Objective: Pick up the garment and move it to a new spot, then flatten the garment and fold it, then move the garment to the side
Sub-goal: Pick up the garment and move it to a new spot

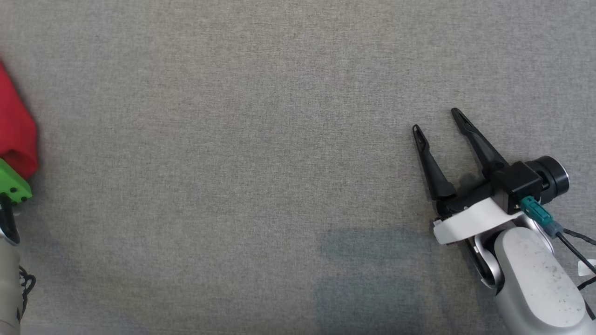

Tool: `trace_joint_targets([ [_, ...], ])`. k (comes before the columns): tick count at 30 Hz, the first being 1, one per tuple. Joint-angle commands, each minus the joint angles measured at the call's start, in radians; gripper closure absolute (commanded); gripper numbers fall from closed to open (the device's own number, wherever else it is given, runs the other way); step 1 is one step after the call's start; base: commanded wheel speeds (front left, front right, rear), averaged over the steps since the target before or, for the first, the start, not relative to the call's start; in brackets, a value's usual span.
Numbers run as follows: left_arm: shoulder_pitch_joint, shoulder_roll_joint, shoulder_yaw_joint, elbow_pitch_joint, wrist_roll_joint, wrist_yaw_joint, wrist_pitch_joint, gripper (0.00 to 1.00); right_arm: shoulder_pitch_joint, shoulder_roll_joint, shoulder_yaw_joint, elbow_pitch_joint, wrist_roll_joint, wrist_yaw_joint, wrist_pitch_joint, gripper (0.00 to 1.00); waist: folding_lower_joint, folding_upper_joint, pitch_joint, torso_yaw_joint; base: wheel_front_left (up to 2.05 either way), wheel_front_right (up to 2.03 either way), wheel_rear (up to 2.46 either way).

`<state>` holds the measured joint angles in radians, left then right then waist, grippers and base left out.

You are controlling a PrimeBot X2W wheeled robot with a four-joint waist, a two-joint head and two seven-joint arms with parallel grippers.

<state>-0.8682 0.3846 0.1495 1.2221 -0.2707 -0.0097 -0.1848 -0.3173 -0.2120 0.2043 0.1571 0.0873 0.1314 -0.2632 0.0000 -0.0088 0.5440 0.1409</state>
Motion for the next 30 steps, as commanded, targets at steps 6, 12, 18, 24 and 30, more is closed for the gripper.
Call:
trace_joint_targets([
  [6,0.030,-0.001,-0.035,-0.005,0.024,-0.013,-0.061,1.00,0.017,0.030,0.007,0.058,0.017,-0.001,0.001,0.00,0.0000,0.0088,-0.066,-0.013,0.00,0.00,0.00],
  [12,0.019,-0.012,-0.079,-0.166,0.065,-0.061,-0.082,1.00,0.028,0.076,0.011,0.079,0.037,-0.001,-0.001,0.00,0.0000,0.0088,-0.158,-0.031,0.00,0.00,0.00],
  [18,0.103,-0.096,-0.108,-0.444,0.083,-0.092,-0.080,1.00,0.054,0.119,0.010,0.095,0.059,-0.001,-0.001,0.00,0.0000,0.0088,-0.247,-0.078,0.00,0.00,0.00],
  [24,0.195,-0.219,-0.211,-0.622,0.114,-0.113,-0.080,1.00,0.076,0.142,0.005,0.110,0.074,-0.001,-0.001,0.00,0.0000,0.0088,-0.305,-0.162,0.00,0.00,0.00],
  [30,0.234,-0.306,-0.383,-0.664,0.113,-0.121,-0.080,1.00,0.090,0.154,-0.012,0.119,0.084,-0.001,-0.001,0.00,0.0000,0.0088,-0.325,-0.267,0.00,0.00,0.00],
])
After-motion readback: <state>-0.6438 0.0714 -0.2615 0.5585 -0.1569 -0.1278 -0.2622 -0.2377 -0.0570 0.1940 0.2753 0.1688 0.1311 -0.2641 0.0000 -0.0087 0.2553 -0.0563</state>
